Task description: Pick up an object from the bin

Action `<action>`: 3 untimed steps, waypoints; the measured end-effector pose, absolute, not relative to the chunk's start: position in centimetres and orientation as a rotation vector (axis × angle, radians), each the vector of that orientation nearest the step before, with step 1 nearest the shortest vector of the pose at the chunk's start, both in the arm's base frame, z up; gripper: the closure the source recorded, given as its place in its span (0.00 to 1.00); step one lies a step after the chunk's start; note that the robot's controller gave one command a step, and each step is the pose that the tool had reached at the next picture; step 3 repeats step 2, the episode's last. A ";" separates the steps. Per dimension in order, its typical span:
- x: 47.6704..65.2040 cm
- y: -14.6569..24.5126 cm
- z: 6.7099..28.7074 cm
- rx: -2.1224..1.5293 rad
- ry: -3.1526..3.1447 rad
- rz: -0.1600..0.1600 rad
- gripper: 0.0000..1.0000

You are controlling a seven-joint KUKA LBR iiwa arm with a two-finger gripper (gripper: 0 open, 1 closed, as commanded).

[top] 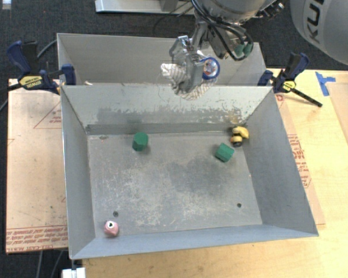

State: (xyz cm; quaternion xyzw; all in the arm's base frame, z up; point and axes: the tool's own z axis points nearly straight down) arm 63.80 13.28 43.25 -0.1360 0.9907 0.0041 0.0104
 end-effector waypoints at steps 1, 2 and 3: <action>63.8 13.3 43.1 -0.424 3.095 0.013 1.00; 62.4 7.6 39.3 -0.305 3.107 0.014 1.00; 62.4 7.6 39.3 -0.305 3.107 0.014 1.00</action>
Offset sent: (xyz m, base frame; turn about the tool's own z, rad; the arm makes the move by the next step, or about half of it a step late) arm -0.0142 -0.0560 -0.0378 0.0726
